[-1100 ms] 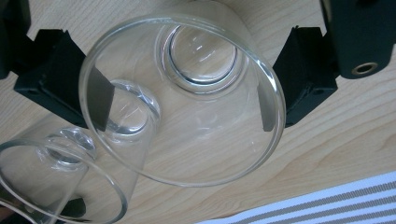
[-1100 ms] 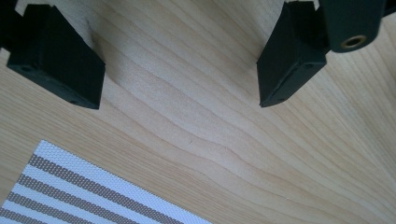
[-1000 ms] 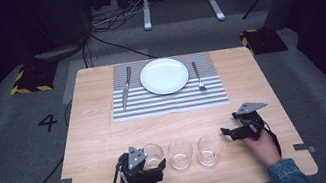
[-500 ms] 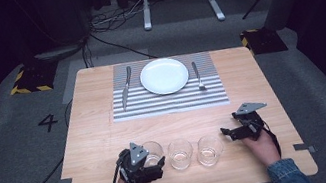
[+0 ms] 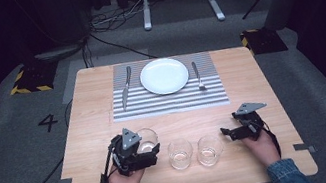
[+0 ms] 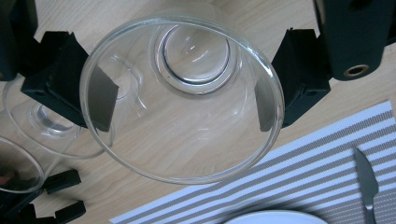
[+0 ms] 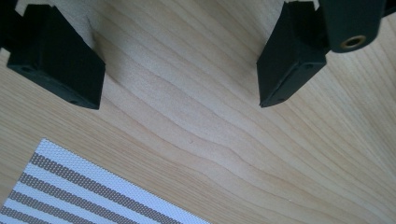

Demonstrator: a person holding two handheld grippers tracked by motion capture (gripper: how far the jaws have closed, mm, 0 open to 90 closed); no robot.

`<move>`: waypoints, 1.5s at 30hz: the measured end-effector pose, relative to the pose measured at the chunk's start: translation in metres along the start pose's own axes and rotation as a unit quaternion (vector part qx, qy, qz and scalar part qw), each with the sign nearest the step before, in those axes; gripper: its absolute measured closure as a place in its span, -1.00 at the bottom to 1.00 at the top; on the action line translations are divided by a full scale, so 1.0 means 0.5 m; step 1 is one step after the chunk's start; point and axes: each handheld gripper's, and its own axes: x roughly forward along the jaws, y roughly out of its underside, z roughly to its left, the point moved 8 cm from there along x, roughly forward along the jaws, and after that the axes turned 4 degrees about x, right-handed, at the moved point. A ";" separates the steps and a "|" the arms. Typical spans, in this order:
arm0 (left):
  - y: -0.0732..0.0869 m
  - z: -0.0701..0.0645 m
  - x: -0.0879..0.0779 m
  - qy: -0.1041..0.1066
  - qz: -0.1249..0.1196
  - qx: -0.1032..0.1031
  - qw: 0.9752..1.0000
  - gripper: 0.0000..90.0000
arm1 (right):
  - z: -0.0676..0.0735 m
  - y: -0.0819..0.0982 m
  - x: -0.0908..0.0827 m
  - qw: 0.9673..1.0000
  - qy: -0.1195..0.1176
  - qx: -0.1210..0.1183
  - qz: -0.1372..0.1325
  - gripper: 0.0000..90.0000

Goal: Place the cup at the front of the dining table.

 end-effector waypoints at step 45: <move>-0.209 0.152 0.082 -0.049 -0.027 -0.011 0.998 -0.59 | -0.002 -0.002 0.002 1.000 0.001 0.002 0.001 -0.65</move>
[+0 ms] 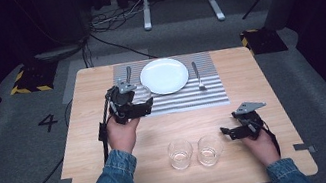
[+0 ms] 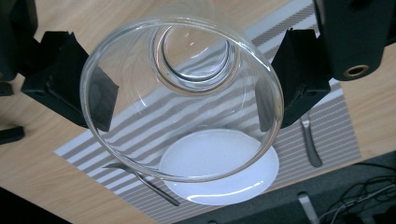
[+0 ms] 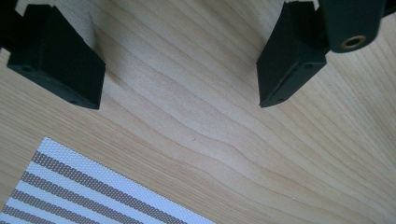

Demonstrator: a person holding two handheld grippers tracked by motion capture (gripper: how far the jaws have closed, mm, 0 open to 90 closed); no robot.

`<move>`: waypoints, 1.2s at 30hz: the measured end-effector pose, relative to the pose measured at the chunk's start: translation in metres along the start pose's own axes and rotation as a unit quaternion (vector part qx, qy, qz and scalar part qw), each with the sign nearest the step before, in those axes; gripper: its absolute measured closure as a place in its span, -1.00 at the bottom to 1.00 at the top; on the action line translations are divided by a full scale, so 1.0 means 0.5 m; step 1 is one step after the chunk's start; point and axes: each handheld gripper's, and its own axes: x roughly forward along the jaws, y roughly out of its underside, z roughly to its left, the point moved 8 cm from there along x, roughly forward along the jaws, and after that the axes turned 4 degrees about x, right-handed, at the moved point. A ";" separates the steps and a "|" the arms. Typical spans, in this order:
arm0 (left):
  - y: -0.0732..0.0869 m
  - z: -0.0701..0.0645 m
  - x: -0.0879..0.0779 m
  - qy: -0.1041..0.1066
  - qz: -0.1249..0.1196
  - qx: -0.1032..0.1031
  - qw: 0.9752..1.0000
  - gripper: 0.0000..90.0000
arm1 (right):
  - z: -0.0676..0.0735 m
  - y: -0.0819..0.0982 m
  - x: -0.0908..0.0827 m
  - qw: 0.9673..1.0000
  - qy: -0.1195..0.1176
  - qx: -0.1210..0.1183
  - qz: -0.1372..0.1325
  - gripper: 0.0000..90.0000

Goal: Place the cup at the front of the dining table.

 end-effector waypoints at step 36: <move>0.003 0.134 0.209 -0.030 0.056 -0.075 0.995 -0.59 | 0.000 0.000 0.000 1.000 -0.003 0.004 -0.001 -0.65</move>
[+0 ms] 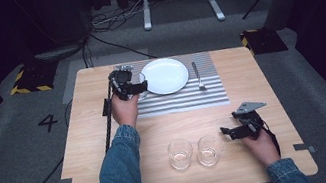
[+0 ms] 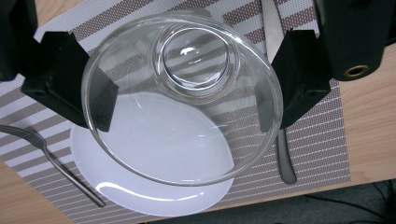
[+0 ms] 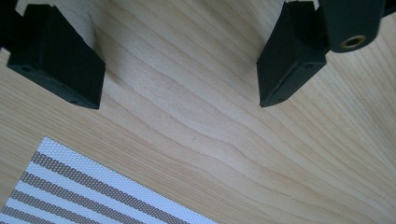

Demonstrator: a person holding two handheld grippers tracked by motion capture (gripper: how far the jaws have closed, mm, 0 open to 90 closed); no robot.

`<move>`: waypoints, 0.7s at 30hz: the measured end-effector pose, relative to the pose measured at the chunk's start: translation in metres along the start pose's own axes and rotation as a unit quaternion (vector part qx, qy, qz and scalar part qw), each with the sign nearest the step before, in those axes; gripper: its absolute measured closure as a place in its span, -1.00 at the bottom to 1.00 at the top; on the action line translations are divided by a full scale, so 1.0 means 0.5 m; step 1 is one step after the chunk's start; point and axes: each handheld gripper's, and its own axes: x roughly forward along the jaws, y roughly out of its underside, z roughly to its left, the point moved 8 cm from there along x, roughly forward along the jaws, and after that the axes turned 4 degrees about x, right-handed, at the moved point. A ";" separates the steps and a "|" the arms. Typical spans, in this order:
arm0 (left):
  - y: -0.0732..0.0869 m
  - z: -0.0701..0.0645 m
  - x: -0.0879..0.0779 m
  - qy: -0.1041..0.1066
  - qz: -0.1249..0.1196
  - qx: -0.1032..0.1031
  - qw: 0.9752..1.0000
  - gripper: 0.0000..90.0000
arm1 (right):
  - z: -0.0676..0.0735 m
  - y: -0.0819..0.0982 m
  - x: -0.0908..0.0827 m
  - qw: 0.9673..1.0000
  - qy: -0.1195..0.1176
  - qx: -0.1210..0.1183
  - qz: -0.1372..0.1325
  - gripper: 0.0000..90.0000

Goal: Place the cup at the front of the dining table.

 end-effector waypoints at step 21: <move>0.045 0.003 0.046 -0.014 0.060 0.020 0.998 -0.59 | 0.001 0.000 -0.001 1.000 -0.004 0.007 0.000 -0.65</move>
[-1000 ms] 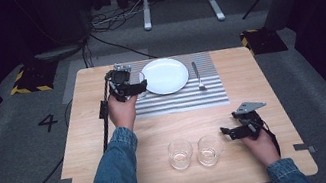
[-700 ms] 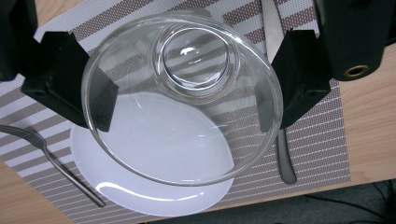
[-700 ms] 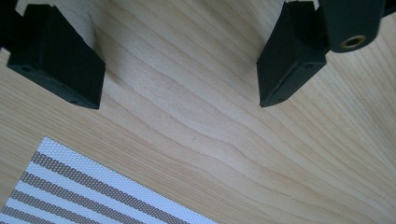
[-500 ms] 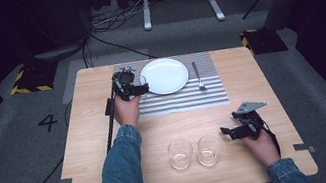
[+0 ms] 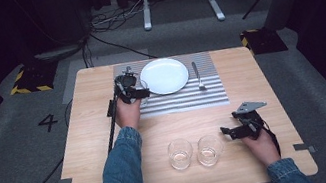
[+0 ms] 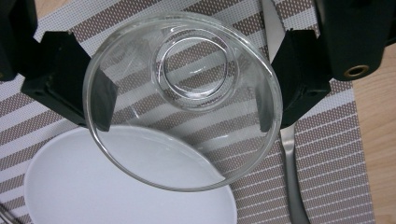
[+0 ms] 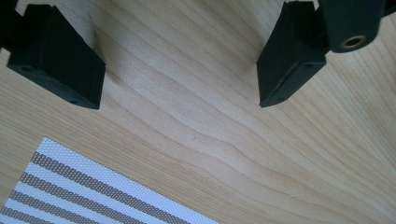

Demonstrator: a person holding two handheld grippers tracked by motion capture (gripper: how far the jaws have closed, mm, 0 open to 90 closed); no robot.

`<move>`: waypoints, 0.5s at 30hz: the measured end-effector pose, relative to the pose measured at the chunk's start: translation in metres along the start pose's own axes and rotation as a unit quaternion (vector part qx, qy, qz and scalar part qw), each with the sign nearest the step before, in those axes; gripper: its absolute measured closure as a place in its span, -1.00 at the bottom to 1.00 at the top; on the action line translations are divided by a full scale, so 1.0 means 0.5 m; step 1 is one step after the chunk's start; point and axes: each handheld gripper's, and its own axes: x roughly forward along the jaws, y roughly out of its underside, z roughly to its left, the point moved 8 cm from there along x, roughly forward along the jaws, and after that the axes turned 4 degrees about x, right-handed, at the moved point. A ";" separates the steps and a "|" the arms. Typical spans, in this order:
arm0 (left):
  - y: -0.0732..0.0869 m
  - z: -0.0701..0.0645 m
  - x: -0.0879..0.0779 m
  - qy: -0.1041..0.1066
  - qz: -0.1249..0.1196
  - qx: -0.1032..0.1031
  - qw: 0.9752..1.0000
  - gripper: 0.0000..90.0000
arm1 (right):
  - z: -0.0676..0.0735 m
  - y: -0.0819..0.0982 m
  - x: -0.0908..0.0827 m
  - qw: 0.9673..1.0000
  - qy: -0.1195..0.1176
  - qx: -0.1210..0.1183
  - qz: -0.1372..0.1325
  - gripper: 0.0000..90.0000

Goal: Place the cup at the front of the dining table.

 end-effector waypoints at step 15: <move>0.007 0.000 -0.007 -0.009 0.009 0.010 1.000 -0.61 | 0.000 0.000 0.000 1.000 -0.001 0.000 0.000 -0.65</move>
